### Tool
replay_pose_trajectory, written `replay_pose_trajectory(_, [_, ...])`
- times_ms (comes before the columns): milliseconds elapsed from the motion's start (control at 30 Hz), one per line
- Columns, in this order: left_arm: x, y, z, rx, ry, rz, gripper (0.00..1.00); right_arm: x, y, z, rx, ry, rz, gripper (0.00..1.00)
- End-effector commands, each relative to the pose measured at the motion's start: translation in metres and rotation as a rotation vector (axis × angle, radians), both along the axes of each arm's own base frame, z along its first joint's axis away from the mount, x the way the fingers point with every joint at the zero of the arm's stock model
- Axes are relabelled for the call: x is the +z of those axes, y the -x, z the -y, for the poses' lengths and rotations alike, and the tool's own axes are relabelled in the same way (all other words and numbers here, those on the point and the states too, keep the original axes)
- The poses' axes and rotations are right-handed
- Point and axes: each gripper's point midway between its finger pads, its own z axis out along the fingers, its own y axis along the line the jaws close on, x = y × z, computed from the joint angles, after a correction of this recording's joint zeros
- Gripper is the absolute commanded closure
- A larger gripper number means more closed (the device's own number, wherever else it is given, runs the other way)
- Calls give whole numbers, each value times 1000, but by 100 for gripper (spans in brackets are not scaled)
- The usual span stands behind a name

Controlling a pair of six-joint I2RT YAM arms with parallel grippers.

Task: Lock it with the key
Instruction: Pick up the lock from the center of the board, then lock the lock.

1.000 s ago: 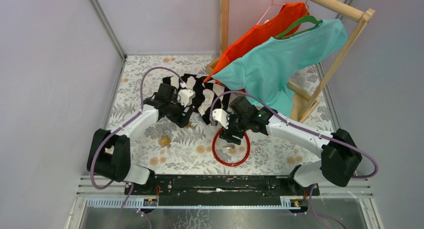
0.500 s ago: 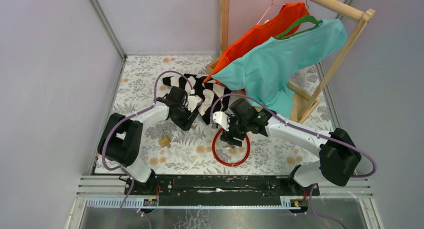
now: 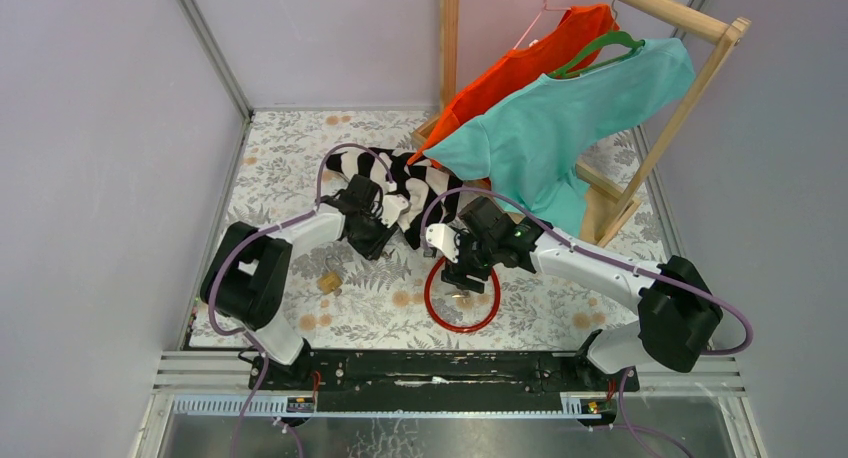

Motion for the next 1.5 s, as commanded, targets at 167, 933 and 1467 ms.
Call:
replay_pose_trajectory(167, [42,-14,22,-60,122,142,84,-2,-8,1,-3,9,35,28])
replay_pose_trajectory(933, [134,14,66,-500,453,604,100,92,-61,-90,-383,-456,-242,20])
replay_pose_trajectory(1467, [148,23,67,-564,476,723,100,75,-71,-131,-484,-479,-588,44])
